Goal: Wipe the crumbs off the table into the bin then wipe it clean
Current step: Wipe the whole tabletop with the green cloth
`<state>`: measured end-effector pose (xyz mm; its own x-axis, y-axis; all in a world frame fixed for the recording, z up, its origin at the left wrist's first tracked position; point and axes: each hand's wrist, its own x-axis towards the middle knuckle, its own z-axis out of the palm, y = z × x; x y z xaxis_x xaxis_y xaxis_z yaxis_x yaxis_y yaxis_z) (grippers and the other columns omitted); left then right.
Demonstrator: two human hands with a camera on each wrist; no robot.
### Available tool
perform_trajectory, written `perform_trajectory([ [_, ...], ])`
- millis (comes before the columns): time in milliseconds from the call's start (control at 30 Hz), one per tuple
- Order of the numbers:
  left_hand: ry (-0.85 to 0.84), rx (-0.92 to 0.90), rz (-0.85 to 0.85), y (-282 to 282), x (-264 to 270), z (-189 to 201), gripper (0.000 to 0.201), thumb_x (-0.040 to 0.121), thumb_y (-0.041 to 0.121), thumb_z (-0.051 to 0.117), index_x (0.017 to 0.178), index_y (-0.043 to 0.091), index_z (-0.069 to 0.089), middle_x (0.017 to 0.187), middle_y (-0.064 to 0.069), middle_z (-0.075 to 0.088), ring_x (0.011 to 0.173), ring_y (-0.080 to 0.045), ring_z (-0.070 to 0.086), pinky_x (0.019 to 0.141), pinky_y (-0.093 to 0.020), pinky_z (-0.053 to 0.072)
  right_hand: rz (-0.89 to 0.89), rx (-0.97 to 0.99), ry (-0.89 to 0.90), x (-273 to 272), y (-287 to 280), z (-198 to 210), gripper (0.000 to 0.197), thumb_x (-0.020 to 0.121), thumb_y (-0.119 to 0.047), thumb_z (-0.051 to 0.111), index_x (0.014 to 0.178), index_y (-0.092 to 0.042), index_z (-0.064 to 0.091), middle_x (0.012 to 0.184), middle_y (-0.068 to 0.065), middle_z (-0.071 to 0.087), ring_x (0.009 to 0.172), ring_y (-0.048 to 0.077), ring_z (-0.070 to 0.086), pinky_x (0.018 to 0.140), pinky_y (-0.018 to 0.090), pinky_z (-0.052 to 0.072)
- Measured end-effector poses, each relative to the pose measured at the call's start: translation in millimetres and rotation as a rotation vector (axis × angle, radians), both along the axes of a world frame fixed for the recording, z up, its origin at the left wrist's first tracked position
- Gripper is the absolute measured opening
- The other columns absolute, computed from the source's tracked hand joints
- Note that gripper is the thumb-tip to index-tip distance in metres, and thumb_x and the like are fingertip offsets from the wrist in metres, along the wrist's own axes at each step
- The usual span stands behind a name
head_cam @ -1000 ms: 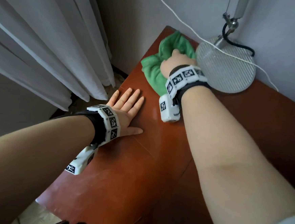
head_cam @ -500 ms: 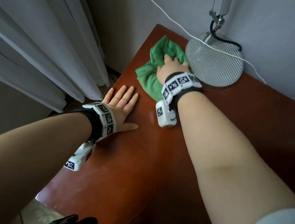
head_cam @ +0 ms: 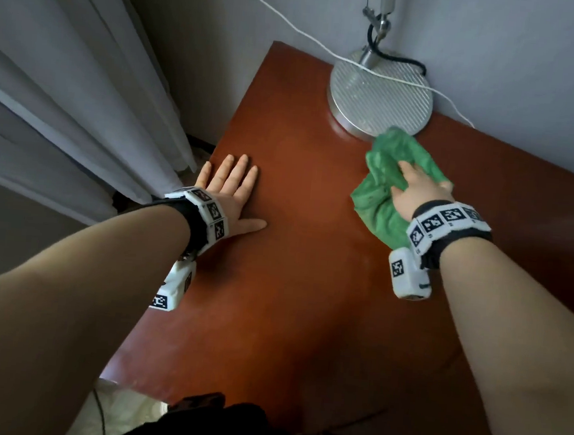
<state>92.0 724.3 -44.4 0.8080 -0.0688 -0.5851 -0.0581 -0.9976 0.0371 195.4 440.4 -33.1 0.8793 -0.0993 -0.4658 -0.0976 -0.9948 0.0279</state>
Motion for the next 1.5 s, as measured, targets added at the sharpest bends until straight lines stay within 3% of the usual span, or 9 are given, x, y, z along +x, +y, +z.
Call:
perform_trajectory([
  [100,-0.012,-0.008,-0.003,1,0,-2,0.095,0.084,0.071,0.032,0.146,0.021,-0.02,0.153,-0.001,-0.027,0.142,-0.02,-0.022,0.114,-0.044,-0.011,-0.244,-0.07,0.0,2,-11,6,0.053,0.094,-0.035,0.033,0.146,-0.031,0.02,0.152,0.002,0.027,0.134,0.035,0.029,0.111,0.046,0.023],
  [200,-0.017,-0.008,-0.005,2,1,-4,0.095,0.084,0.071,0.032,0.146,0.021,-0.021,0.153,-0.001,-0.027,0.142,-0.02,-0.022,0.114,-0.044,-0.012,-0.254,-0.053,0.014,3,15,13,0.055,0.095,-0.034,0.035,0.147,-0.033,0.017,0.154,0.0,0.018,0.136,0.037,0.02,0.112,0.048,0.021],
  [700,-0.048,-0.031,0.024,-1,-16,0,0.087,0.089,0.063,0.037,0.148,0.024,-0.015,0.154,-0.002,-0.024,0.143,-0.022,-0.019,0.116,-0.043,-0.01,0.237,0.183,-0.086,-63,65,1,0.052,0.096,-0.033,0.036,0.144,-0.045,0.018,0.155,-0.015,0.011,0.135,0.025,0.017,0.106,0.04,0.033],
  [867,-0.06,-0.025,-0.034,11,-78,4,0.076,0.093,0.054,0.037,0.148,0.031,-0.01,0.156,-0.003,-0.02,0.144,-0.023,-0.014,0.116,-0.037,-0.007,0.384,0.239,-0.064,-152,80,5,0.053,0.095,-0.031,0.039,0.143,-0.044,0.02,0.156,-0.012,0.011,0.135,0.031,0.016,0.109,0.043,0.029],
  [1033,-0.078,0.001,-0.097,32,-162,3,0.076,0.093,0.055,0.036,0.148,0.031,-0.01,0.156,-0.003,-0.019,0.144,-0.023,-0.013,0.116,-0.036,-0.008,0.707,0.343,0.144,-259,97,13,0.056,0.095,-0.019,0.044,0.143,-0.041,0.027,0.155,-0.012,0.016,0.134,0.027,0.017,0.113,0.037,0.022],
  [1167,-0.042,0.029,-0.153,46,-215,-2,0.075,0.093,0.058,0.03,0.146,0.031,-0.017,0.154,-0.002,-0.025,0.143,-0.021,-0.019,0.115,-0.036,-0.01,0.416,0.206,-0.186,-240,60,16,0.052,0.096,-0.022,0.043,0.145,-0.029,0.028,0.153,0.002,0.027,0.137,0.025,0.026,0.108,0.028,0.013],
  [1300,-0.009,0.011,-0.112,53,-252,-8,0.08,0.093,0.057,0.033,0.145,0.028,-0.02,0.153,-0.001,-0.028,0.142,-0.02,-0.022,0.115,-0.036,-0.011,-0.198,0.059,-0.08,-235,38,10,0.053,0.098,-0.033,0.033,0.147,-0.036,0.014,0.154,-0.003,0.015,0.134,0.034,0.02,0.11,0.045,0.021],
  [1367,-0.016,0.03,-0.12,58,-266,-10,0.082,0.093,0.057,0.034,0.145,0.026,-0.022,0.152,0.0,-0.029,0.142,-0.019,-0.022,0.115,-0.037,-0.01,-0.098,0.058,-0.086,-257,58,5,0.053,0.097,-0.033,0.033,0.146,-0.039,0.015,0.154,-0.004,0.015,0.132,0.033,0.021,0.108,0.047,0.027],
  [1500,-0.004,-0.048,-0.041,72,-272,-4,0.083,0.094,0.05,0.038,0.147,0.018,-0.017,0.154,0.001,-0.025,0.143,-0.016,-0.017,0.115,-0.035,-0.011,0.461,0.287,-0.063,-323,116,5,0.055,0.095,-0.019,0.042,0.144,-0.038,0.025,0.153,-0.004,0.021,0.132,0.032,0.018,0.112,0.042,0.022],
])
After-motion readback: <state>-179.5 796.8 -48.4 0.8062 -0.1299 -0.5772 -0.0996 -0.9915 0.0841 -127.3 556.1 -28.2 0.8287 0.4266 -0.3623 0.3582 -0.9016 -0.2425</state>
